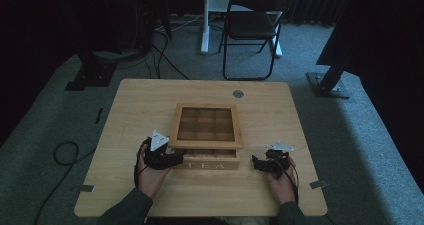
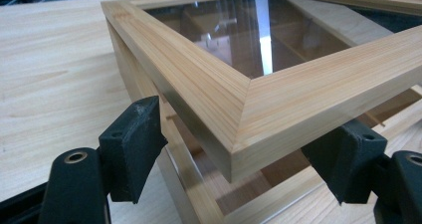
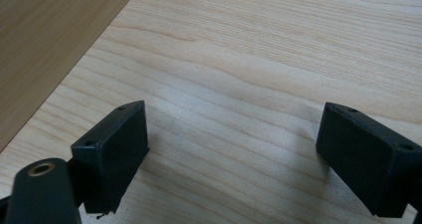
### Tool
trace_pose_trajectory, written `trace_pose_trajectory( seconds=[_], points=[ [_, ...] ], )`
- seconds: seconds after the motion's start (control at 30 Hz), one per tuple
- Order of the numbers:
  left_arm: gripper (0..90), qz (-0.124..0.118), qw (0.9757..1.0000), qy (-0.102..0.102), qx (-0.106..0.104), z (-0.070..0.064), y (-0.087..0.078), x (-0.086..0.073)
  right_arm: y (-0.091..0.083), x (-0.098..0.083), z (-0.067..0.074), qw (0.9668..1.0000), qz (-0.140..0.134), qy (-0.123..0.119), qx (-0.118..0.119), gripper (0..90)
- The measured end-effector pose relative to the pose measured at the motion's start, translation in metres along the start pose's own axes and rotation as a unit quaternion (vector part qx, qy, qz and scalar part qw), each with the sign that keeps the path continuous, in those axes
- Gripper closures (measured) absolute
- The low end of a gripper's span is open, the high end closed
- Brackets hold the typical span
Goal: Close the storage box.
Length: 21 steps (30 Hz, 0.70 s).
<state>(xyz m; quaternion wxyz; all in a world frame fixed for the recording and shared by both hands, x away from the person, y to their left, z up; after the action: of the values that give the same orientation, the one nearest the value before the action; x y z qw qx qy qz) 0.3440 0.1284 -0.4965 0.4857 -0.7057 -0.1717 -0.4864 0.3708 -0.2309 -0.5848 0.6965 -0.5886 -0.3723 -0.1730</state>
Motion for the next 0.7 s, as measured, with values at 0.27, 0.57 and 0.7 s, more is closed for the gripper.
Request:
trace_pose_trajectory(
  seconds=[0.27, 0.57, 0.7],
  points=[
    [25.9, 0.003, 1.0, 0.006, -0.001, -0.0027, 0.0023, -0.0037, 0.0, 0.0, 0.0, 1.0, 0.0, 0.0, 0.0, 12.5],
    [29.5, 0.008, 0.9999, 0.008, -0.004, -0.0049, 0.0031, -0.0079, 0.0, 0.0, 0.0001, 1.0, 0.0, 0.0, 0.0, 12.5],
    [31.1, 0.008, 0.9999, 0.011, -0.005, -0.0055, 0.0025, -0.0086, 0.0, 0.0, 0.0, 1.0, 0.0, 0.0, 0.0, 12.5]
  ],
)
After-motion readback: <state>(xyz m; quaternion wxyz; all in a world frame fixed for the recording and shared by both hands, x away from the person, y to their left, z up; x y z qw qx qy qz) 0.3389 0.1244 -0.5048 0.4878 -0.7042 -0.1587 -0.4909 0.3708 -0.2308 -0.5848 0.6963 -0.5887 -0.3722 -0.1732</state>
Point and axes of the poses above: each handheld gripper's, and its own axes: y roughly forward along the jaws, x roughly out of its top, z roughly to its left, the point moved 5 cm from there along y, roughly forward along the jaws, and after that the axes turned 2 degrees about y, right-handed, at the moved point
